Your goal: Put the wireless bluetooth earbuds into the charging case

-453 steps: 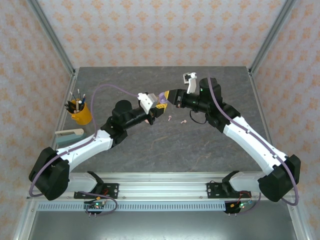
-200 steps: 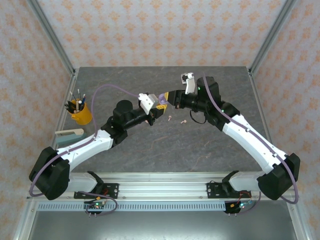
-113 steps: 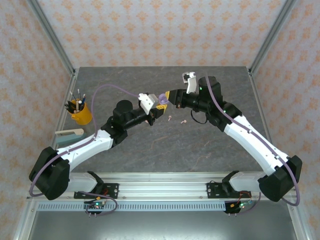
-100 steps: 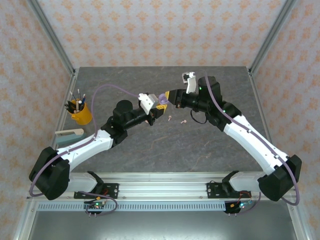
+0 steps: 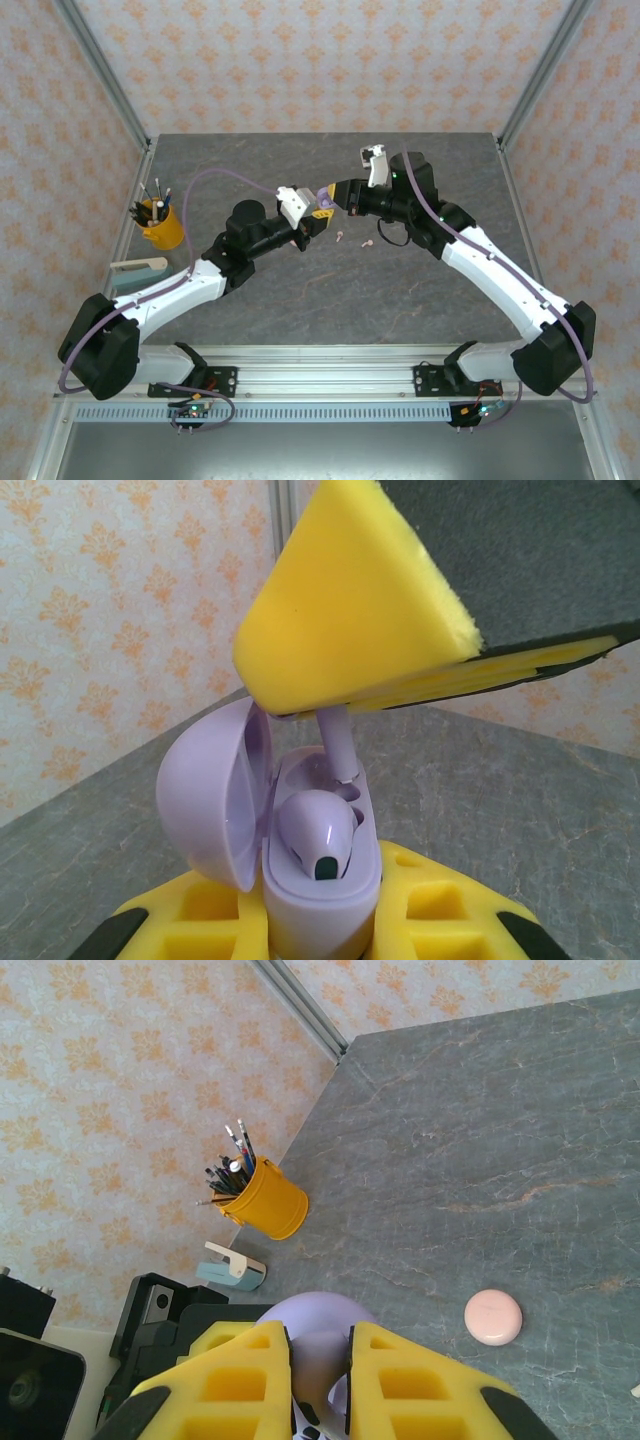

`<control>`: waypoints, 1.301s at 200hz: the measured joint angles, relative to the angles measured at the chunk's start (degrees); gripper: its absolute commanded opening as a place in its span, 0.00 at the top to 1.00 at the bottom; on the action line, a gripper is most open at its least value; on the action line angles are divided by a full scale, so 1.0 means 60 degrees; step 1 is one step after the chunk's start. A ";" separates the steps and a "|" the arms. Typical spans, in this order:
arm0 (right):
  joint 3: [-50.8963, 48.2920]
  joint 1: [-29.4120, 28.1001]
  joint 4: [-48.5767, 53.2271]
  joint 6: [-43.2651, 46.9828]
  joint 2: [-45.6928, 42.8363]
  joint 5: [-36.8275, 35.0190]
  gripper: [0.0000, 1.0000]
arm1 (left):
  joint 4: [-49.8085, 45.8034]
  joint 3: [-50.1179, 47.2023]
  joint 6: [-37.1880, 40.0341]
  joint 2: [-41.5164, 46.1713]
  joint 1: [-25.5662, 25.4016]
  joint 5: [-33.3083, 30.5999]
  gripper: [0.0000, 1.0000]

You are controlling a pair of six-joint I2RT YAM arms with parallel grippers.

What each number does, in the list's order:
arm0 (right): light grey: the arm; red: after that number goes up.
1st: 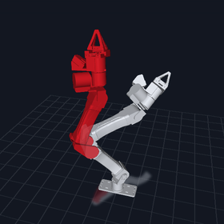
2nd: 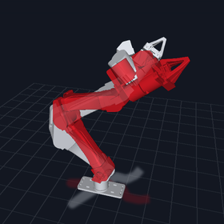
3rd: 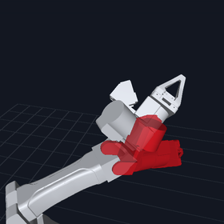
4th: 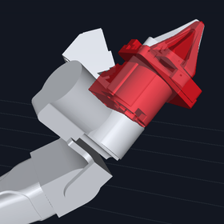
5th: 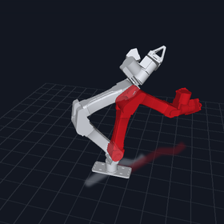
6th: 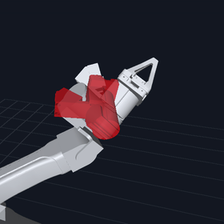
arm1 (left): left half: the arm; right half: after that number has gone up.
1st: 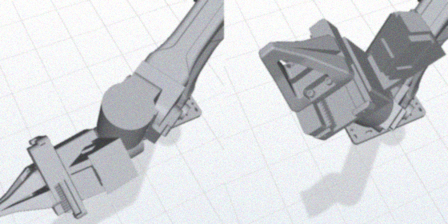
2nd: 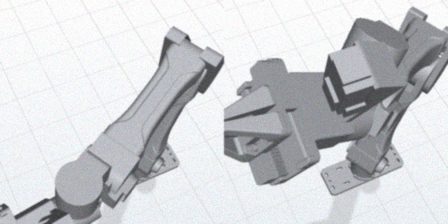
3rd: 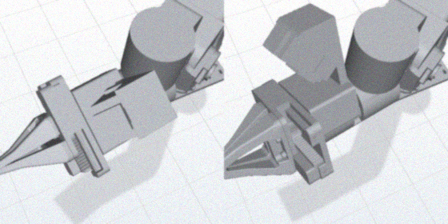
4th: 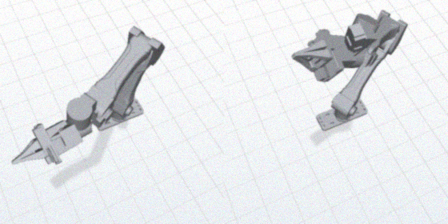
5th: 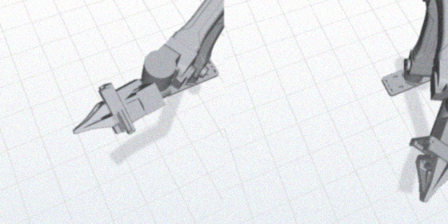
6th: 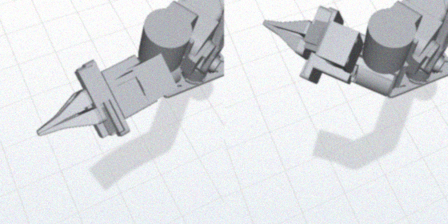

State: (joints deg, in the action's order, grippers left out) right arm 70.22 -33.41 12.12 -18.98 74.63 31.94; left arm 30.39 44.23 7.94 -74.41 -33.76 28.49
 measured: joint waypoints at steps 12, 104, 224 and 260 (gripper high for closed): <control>0.0000 0.0000 0.0000 0.0007 0.0000 0.0000 0.84 | 0.0000 0.0000 0.0000 0.0000 0.0000 -0.0004 1.00; -0.0018 -0.0321 0.0076 0.0474 0.0000 -0.0299 0.86 | -0.0069 0.0000 0.0000 0.0000 0.0000 -0.0033 1.00; -0.0364 -0.0474 0.0262 0.0852 -0.0127 -0.1031 0.87 | -0.0277 0.0000 0.0004 -0.0011 -0.0004 -0.0069 1.00; -0.0342 -0.0463 0.0244 0.0630 -0.0146 -0.0856 0.87 | -0.0270 0.0000 0.0004 -0.0011 -0.0004 -0.0066 1.00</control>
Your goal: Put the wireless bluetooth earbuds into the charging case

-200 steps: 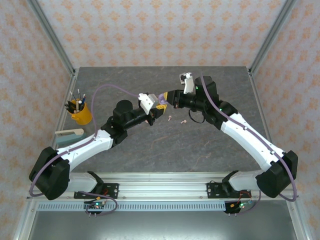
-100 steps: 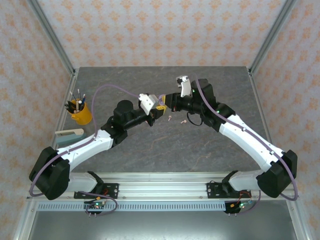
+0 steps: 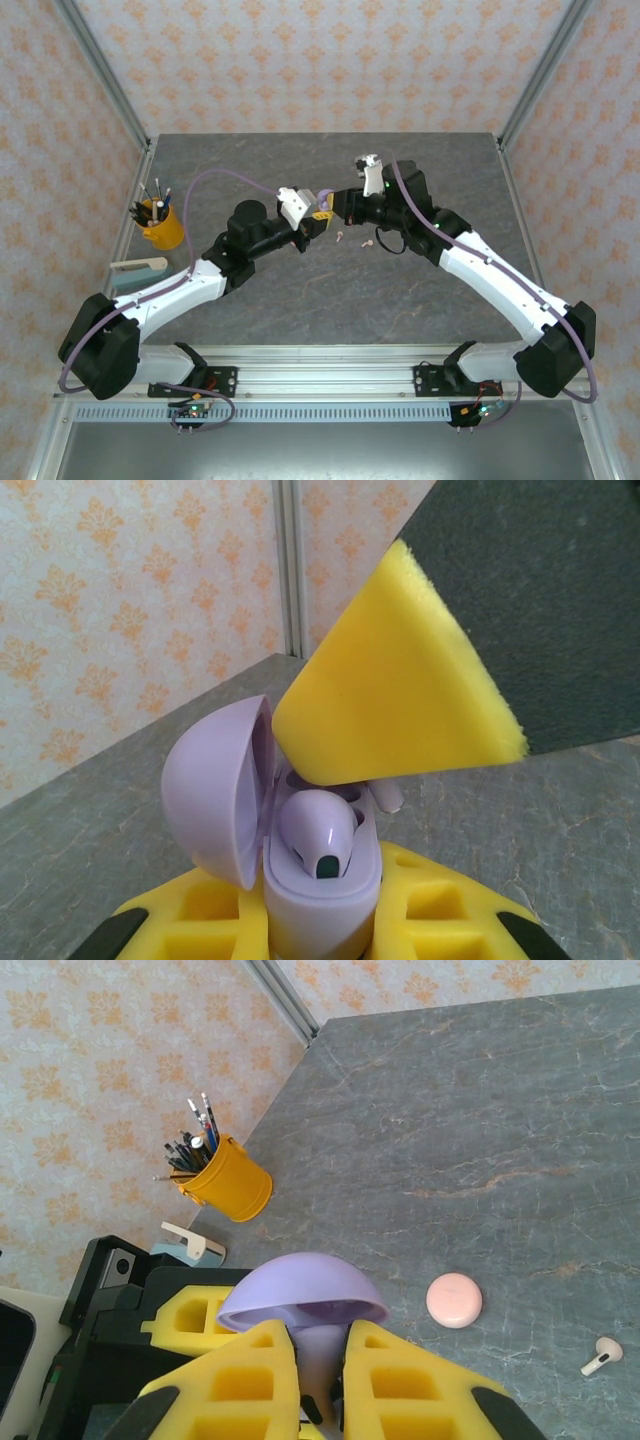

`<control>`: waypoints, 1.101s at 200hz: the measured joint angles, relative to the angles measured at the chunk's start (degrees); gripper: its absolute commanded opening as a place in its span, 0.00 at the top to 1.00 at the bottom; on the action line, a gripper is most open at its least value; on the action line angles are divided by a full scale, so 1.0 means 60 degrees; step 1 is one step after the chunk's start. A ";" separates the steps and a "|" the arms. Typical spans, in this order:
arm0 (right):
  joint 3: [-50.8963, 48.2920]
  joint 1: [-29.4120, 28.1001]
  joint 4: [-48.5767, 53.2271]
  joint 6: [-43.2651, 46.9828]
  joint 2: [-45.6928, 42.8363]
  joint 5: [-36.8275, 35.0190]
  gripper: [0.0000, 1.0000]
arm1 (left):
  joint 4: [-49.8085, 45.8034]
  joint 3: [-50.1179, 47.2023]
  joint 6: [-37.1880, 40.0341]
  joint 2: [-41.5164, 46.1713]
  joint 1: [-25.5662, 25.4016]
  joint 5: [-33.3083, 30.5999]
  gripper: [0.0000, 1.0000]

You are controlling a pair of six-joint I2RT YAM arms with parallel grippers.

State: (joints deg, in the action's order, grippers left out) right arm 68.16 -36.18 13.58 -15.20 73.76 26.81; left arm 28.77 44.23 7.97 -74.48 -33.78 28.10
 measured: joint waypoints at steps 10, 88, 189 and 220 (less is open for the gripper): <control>0.0029 0.0000 0.0007 -0.0051 -0.0018 0.0069 0.87 | 0.0029 0.0000 0.0000 0.0000 0.0000 0.0000 1.00; 0.0219 -0.0007 -0.0062 -0.0361 -0.0200 0.0240 0.87 | 0.0255 0.0000 0.0000 0.0000 0.0000 0.0011 1.00; 0.0219 -0.0004 -0.0415 -0.0459 -0.0175 0.0055 0.87 | 0.0251 0.0018 0.0000 0.0015 0.0000 0.0036 1.00; 0.0178 0.0004 -0.0426 -0.0459 -0.0153 0.0025 0.87 | 0.0248 0.0025 0.0000 0.0055 0.0000 0.0036 1.00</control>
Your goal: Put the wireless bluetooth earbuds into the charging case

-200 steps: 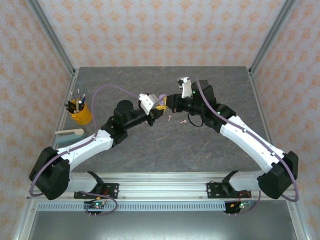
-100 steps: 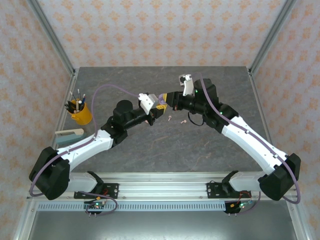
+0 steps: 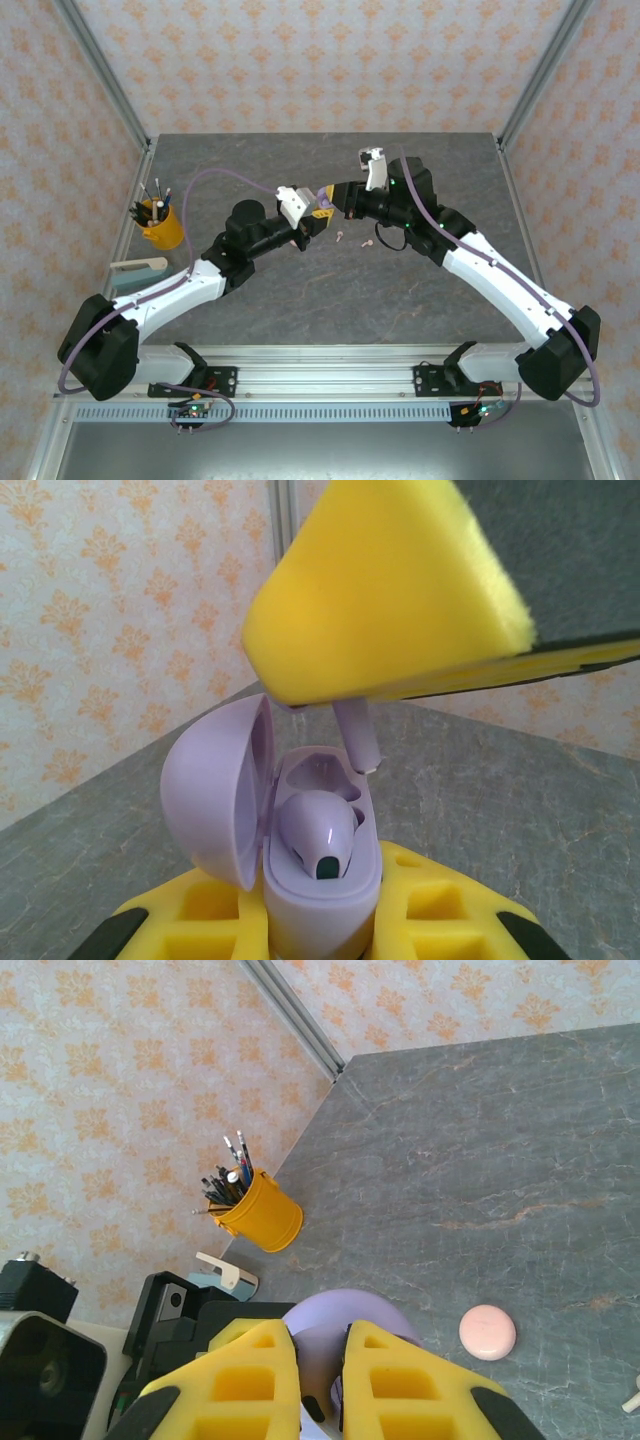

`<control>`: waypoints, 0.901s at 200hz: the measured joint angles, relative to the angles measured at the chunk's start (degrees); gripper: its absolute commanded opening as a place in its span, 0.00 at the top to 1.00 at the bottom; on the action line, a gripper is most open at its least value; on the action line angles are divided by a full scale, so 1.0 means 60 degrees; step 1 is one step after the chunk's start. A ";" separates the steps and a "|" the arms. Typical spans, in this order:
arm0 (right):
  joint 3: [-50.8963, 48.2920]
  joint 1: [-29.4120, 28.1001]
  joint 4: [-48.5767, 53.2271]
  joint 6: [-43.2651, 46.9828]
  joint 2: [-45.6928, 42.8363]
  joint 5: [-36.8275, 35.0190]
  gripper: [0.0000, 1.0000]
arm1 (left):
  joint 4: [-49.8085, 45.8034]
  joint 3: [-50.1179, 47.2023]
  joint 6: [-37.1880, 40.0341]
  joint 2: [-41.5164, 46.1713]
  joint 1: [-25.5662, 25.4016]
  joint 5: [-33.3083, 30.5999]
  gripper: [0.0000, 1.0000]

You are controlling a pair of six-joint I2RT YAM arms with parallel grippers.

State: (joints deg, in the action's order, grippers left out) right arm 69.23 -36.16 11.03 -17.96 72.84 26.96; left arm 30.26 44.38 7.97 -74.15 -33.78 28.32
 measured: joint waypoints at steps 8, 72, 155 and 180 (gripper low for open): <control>-0.0022 0.0018 -0.0015 0.0000 0.0011 0.0000 0.87 | 0.0000 0.0011 0.0004 0.0007 0.0000 0.0000 1.00; -0.0211 0.0098 -0.0219 -0.0004 0.0058 0.0004 0.87 | -0.0113 0.0029 0.0000 0.0029 0.0004 -0.0007 1.00; -0.0237 0.0120 -0.0412 -0.0044 0.0248 0.0109 0.88 | -0.0266 0.0029 -0.0036 0.0029 0.0029 -0.0076 1.00; -0.0237 0.0124 -0.0495 -0.0080 0.0328 0.0157 0.88 | -0.0306 0.0029 -0.0062 0.0029 0.0029 -0.0149 1.00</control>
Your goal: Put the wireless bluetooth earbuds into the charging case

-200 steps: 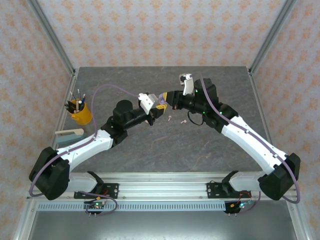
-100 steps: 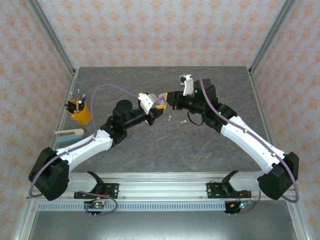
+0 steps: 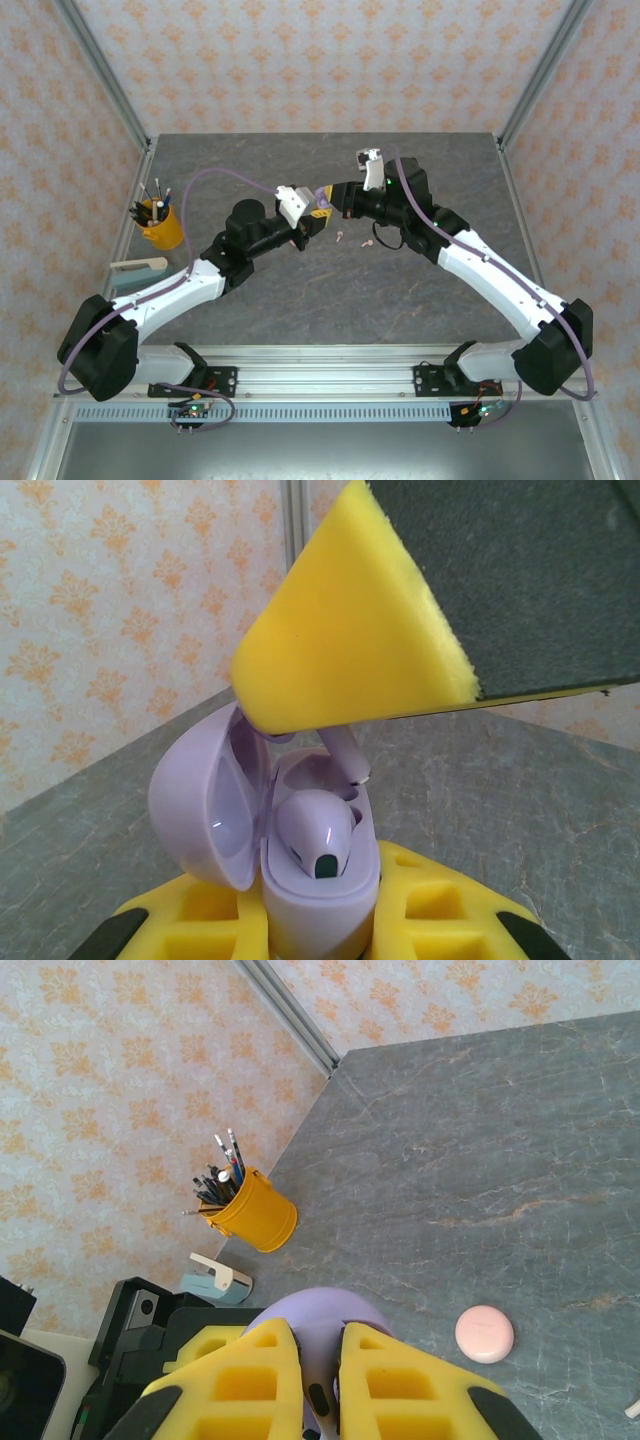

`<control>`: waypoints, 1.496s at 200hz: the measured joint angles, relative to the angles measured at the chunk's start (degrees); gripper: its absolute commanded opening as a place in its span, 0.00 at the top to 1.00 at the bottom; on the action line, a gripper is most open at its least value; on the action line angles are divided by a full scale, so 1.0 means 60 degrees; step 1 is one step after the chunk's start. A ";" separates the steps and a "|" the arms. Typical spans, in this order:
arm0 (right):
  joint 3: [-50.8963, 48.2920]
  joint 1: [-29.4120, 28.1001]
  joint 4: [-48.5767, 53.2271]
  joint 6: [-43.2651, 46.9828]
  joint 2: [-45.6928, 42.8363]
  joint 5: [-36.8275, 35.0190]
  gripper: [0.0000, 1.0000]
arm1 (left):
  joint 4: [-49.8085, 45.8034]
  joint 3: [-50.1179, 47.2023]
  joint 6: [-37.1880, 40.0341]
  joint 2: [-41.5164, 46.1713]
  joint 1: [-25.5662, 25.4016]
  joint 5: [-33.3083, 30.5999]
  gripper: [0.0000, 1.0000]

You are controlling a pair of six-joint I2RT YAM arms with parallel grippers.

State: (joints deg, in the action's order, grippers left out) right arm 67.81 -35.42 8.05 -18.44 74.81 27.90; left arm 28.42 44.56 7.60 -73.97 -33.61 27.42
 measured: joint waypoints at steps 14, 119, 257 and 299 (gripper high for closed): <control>0.0000 0.0000 -0.0004 -0.0004 0.0011 0.0029 0.88 | -0.0007 0.0000 -0.0011 0.0000 0.0000 -0.0029 1.00; -0.0127 0.0000 -0.0364 -0.0521 0.0120 -0.0015 0.92 | -0.0004 0.0051 -0.0018 0.0000 0.0000 -0.0153 1.00; -0.0262 -0.0004 -0.0415 -0.0576 0.0044 -0.0124 0.81 | -0.0007 0.0051 -0.0044 -0.0015 0.0000 -0.0146 1.00; -0.0386 -0.0004 -0.0423 -0.0579 0.0022 -0.0189 0.80 | -0.0015 0.0033 -0.0051 -0.0102 -0.0007 -0.0138 1.00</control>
State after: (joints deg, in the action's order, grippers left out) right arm 65.49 -35.44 5.52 -21.91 74.94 26.76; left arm 28.34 44.75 7.29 -74.59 -33.65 26.59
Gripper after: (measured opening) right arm 0.201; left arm 0.192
